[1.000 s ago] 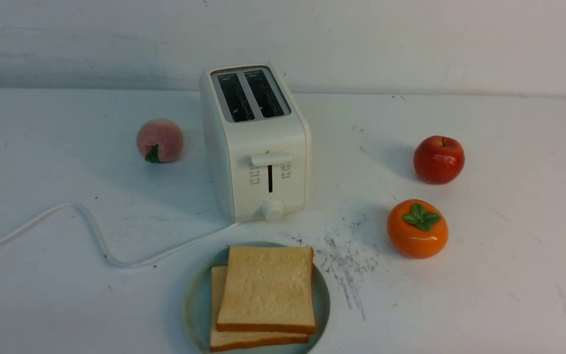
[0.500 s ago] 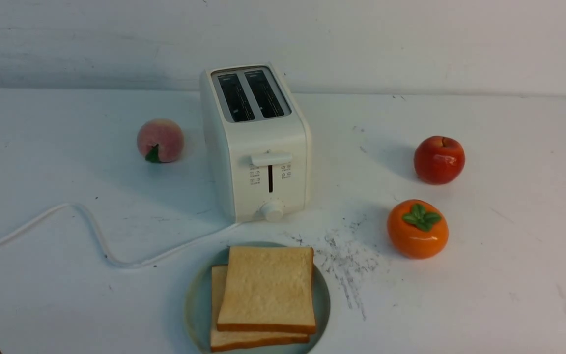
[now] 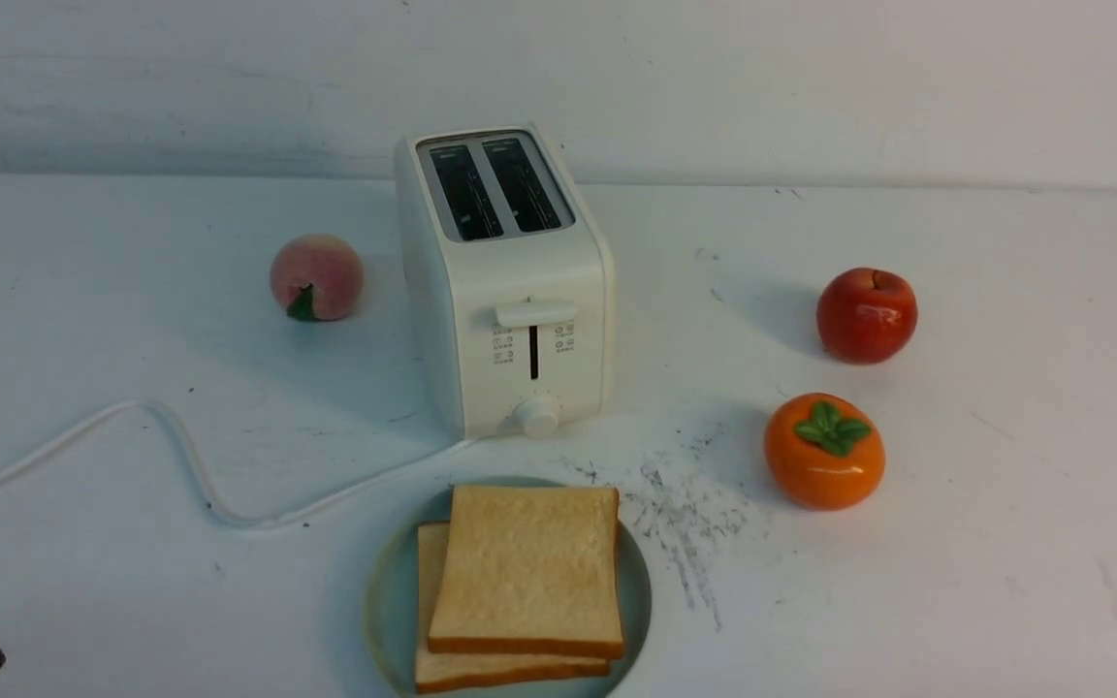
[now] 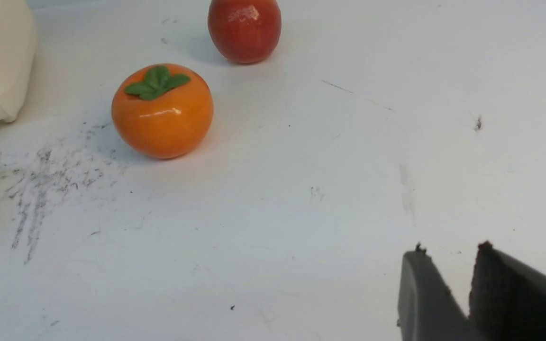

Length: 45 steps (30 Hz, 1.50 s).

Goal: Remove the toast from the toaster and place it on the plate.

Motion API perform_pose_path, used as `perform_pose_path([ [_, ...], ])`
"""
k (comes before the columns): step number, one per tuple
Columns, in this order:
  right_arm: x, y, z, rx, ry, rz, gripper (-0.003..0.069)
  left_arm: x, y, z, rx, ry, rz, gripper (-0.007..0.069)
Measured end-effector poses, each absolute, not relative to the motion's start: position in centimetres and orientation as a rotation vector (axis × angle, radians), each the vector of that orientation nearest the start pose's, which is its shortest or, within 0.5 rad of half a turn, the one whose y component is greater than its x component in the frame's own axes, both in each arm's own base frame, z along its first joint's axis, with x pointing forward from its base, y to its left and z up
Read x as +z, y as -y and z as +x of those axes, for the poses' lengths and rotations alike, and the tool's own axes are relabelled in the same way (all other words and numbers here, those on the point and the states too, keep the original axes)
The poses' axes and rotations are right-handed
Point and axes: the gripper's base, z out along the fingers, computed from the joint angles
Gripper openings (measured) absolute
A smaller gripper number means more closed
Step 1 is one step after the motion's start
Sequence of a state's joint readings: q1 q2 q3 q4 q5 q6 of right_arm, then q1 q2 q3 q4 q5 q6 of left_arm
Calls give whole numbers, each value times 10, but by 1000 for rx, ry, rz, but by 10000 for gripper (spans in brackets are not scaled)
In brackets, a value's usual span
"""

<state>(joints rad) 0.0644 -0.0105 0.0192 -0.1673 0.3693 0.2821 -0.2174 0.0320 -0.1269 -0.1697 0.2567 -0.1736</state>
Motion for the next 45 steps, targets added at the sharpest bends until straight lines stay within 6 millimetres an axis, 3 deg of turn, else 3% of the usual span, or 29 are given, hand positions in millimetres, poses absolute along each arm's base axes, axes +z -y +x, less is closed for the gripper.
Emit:
perform_pose_path([
  [4, 175, 2, 53, 76, -1854, 99, 172, 192, 7, 57, -362, -1749, -264, 21],
  [11, 174, 2, 53, 76, -1855, 99, 179, 172, 6, 53, -342, -1845, -349, 27],
  [20, 174, 2, 53, 76, -1857, 99, 190, 168, 11, 51, -387, -1906, -215, 34],
  [36, 174, 2, 53, 76, -1857, 99, 211, 168, 11, 51, -409, -1910, -243, 41],
  [45, 174, 2, 53, 76, -1857, 99, 224, 167, 14, 50, -453, -1925, -173, 54],
])
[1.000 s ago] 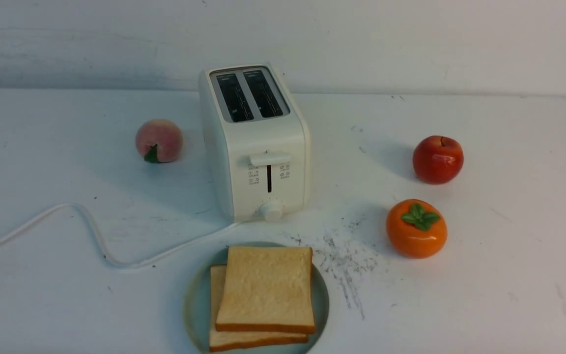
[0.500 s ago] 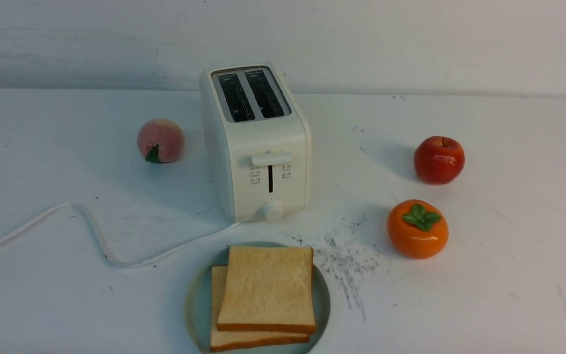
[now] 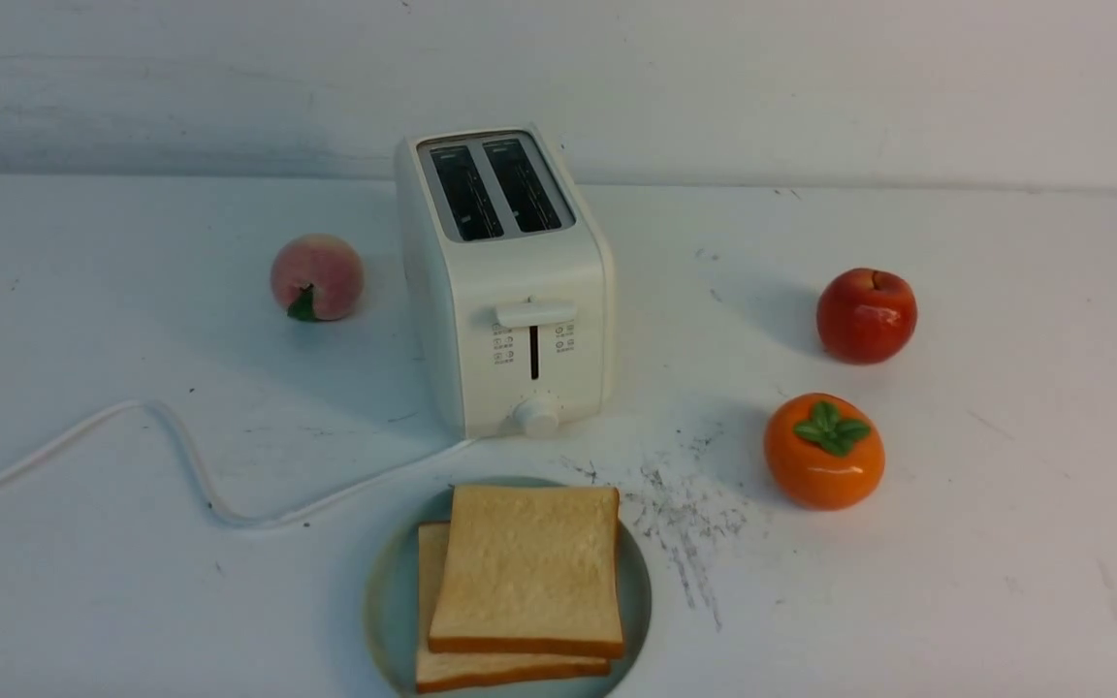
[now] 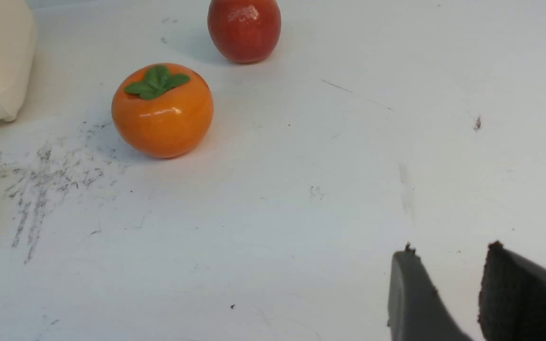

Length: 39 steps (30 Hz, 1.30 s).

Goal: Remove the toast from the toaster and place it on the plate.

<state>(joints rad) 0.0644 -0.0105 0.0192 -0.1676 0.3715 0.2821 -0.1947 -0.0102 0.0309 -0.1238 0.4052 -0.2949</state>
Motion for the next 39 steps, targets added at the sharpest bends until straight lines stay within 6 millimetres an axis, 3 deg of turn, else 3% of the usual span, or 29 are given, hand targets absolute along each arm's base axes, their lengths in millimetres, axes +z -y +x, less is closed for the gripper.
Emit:
perform_pose_path([
  [8, 174, 2, 53, 76, -1857, 99, 234, 167, 10, 51, -409, -1908, -271, 59],
  [39, 174, 2, 53, 75, -1856, 98, 239, 167, 10, 51, -417, -1908, -287, 90],
])
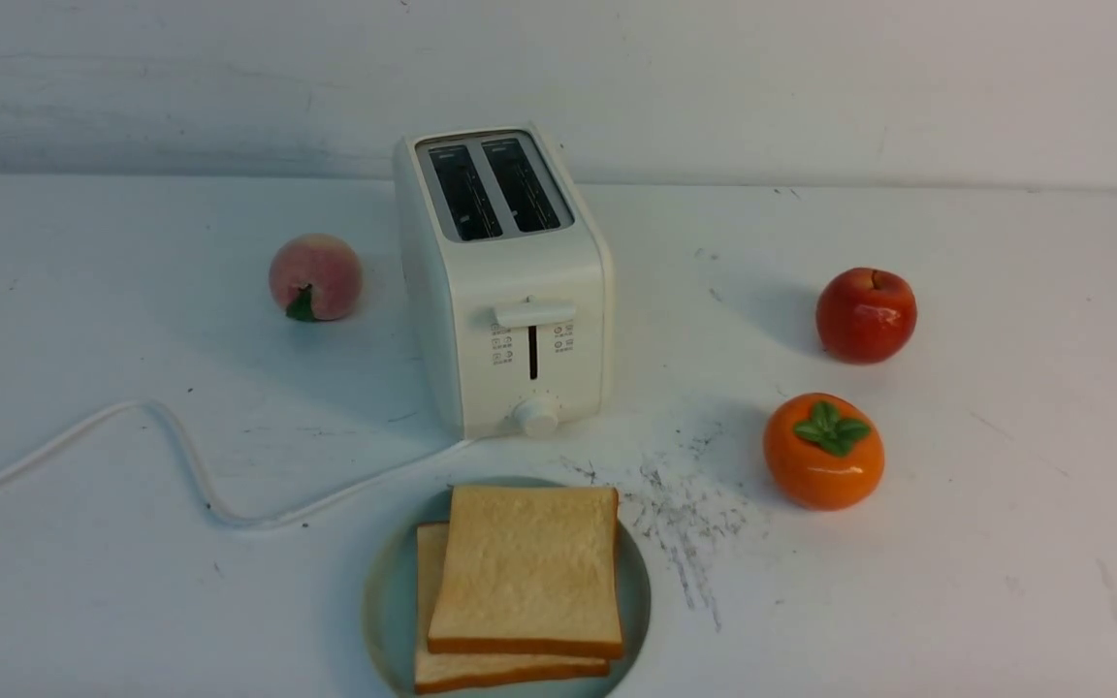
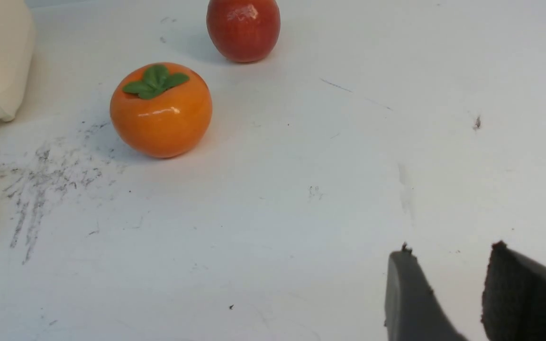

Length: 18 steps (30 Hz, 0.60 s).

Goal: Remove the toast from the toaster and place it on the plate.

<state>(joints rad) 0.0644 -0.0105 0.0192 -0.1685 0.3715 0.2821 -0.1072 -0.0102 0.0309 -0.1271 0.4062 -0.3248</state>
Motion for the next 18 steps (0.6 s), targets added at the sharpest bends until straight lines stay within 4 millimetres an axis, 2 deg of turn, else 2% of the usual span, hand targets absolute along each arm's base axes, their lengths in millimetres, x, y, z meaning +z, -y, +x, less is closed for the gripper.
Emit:
perform_pose_path([
  [18, 174, 2, 53, 75, -1856, 98, 240, 167, 10, 51, -417, -1908, -287, 102],
])
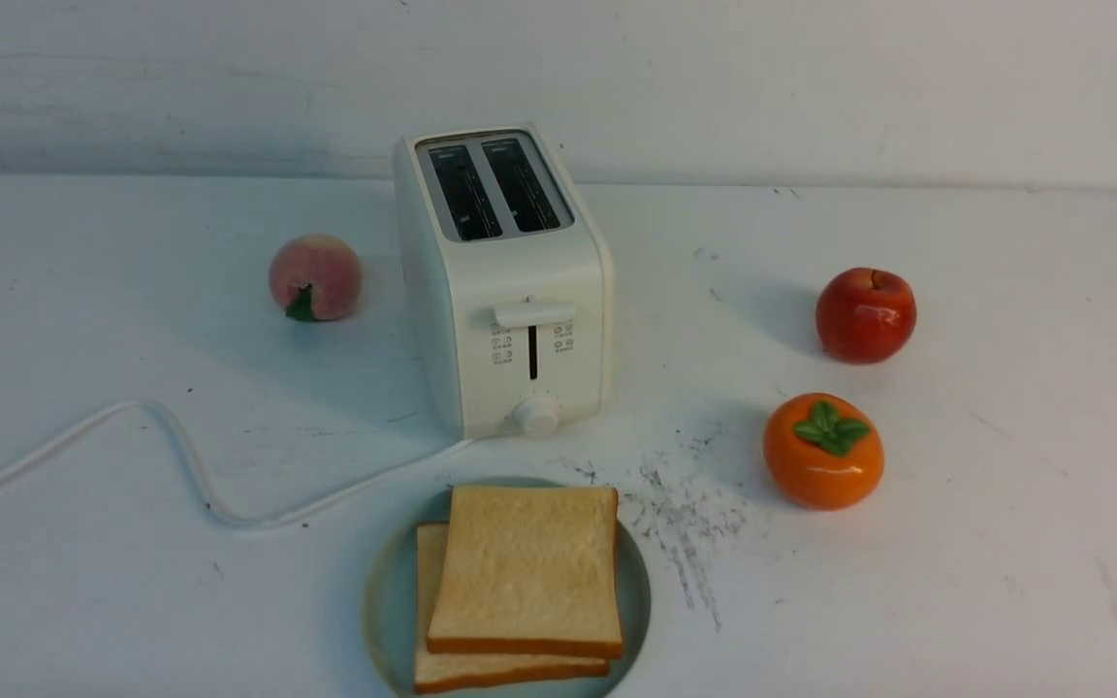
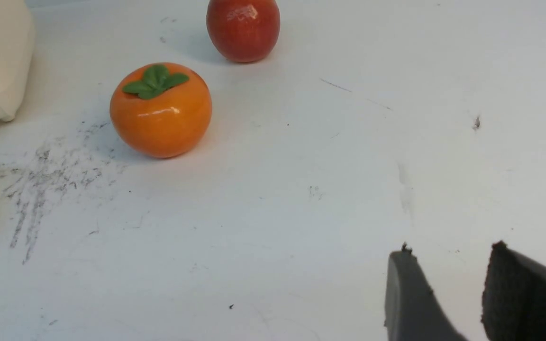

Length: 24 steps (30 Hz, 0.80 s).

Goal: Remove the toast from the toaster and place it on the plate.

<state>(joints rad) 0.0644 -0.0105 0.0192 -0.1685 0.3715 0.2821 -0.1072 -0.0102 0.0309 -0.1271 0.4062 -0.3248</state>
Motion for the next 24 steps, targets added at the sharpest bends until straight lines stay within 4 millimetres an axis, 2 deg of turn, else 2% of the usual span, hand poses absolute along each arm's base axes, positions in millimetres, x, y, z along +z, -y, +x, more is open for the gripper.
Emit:
perform_pose_path([
  [24, 174, 2, 53, 75, -1856, 98, 240, 167, 10, 51, -418, -1907, -288, 113],
])
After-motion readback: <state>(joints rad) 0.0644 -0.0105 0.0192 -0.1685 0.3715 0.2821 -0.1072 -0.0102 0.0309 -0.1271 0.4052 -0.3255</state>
